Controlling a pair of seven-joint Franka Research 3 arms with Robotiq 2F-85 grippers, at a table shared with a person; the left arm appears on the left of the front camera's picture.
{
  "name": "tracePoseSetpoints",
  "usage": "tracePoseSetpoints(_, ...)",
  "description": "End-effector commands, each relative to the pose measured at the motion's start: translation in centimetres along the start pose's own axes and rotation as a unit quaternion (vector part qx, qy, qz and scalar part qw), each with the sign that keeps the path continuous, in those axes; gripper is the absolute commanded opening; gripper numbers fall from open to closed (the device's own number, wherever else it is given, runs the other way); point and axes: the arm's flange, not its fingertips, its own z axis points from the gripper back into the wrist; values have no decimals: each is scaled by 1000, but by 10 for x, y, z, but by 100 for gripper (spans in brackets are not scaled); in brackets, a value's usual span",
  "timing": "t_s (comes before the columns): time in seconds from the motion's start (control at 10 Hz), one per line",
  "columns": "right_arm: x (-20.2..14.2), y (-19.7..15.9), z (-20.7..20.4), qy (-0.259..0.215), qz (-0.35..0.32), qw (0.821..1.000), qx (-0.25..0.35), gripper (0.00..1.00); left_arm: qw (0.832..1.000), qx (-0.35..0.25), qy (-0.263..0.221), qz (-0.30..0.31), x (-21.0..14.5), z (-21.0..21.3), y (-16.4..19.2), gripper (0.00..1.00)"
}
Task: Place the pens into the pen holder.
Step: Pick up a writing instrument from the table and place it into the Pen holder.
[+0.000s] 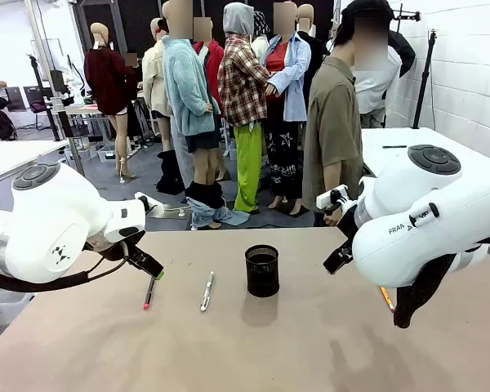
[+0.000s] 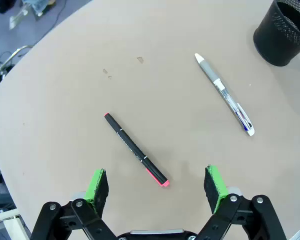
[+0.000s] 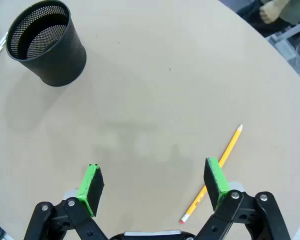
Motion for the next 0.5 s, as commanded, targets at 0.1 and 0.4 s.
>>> tracePoseSetpoints(0.1,0,0,0,0,0,1000,0,100,1000,0,0,0,0,0,0,100)
tracePoseSetpoints(0.4,0,0,0,0,0,1000,0,100,1000,0,0,0,0,0,0,100)
